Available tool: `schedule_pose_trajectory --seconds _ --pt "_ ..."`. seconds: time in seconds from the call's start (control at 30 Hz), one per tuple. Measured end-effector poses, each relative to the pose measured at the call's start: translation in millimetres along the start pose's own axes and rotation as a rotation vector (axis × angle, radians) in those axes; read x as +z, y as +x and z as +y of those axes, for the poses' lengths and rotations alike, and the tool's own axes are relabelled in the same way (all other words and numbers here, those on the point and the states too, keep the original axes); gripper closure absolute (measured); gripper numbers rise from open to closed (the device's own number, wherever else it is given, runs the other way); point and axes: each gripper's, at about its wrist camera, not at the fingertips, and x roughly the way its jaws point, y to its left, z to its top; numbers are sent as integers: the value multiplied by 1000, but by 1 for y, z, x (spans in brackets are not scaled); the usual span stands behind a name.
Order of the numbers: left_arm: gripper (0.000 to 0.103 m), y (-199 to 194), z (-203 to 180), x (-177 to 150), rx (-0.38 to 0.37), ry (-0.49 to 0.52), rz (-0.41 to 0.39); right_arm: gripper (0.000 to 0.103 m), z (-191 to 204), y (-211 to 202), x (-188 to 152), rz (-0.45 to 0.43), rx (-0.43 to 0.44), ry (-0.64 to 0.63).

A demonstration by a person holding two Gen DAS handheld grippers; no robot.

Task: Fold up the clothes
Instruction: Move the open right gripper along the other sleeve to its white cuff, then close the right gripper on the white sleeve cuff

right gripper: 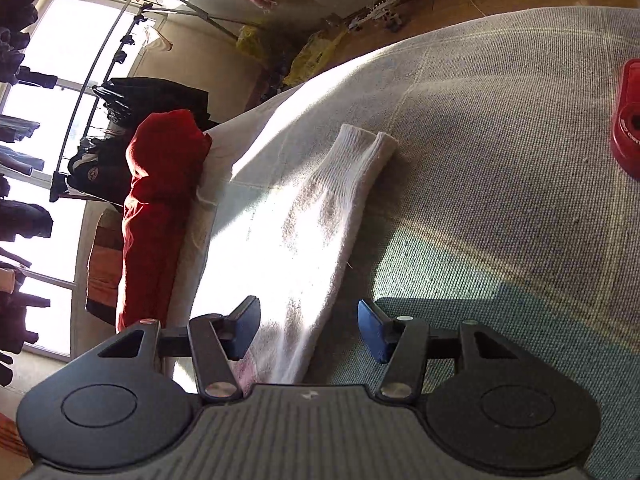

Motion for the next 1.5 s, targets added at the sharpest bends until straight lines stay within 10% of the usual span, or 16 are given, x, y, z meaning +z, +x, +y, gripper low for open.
schedule_pose_trajectory --seconds 0.77,0.97,1.5 --pt "9 27 -13 3 -27 -10 61 51 3 46 26 -48 15 7" --pt "9 16 -5 3 -27 -27 34 94 21 54 31 -9 -142 -127" --pt "9 -21 23 -10 -22 -62 12 94 110 23 3 -3 -217 -376"
